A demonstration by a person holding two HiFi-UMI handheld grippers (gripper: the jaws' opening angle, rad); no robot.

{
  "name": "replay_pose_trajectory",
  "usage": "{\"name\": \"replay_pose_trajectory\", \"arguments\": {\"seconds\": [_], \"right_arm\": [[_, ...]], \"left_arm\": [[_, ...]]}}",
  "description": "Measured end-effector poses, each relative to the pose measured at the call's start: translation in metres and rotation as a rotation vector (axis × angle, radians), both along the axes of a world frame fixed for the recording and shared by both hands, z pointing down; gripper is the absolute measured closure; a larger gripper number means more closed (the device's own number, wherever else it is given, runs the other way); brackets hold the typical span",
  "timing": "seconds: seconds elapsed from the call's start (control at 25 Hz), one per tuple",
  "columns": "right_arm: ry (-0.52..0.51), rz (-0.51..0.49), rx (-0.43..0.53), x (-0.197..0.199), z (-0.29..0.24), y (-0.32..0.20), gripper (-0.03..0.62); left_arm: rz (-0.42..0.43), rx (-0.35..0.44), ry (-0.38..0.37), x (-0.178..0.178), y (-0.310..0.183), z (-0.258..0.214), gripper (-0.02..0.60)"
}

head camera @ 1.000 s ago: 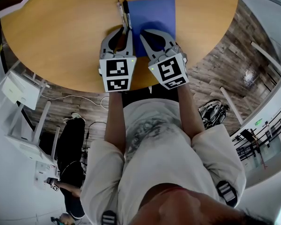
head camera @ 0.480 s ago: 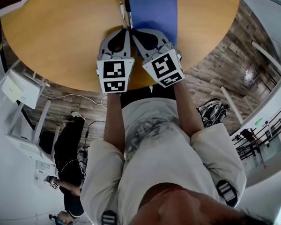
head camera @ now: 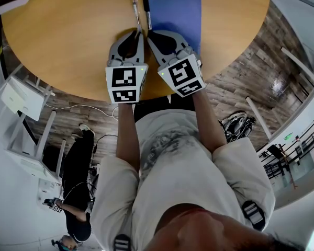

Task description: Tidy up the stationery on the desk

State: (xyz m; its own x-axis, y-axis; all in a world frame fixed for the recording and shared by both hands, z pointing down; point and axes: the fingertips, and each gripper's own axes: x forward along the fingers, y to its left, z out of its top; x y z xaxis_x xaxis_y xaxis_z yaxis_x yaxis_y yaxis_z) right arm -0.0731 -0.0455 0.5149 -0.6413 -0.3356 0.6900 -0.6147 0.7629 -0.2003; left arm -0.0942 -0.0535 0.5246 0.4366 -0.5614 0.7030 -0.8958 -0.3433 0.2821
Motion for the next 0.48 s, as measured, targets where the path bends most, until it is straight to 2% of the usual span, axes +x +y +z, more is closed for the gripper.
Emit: {"name": "replay_pose_trajectory", "arguments": {"seconds": [0.16, 0.32, 0.48], "right_arm": [[0.005, -0.005, 0.001, 0.000, -0.001, 0.003, 0.526], [0.008, 0.002, 0.001, 0.001, -0.001, 0.004, 0.526], [0.015, 0.010, 0.002, 0.002, -0.001, 0.004, 0.526]], "left_arm": [[0.018, -0.012, 0.001, 0.004, -0.002, 0.001, 0.517], [0.030, -0.039, -0.053, 0.003, -0.004, 0.009, 0.503], [0.031, -0.048, -0.064, 0.000, -0.002, 0.010, 0.509]]}}
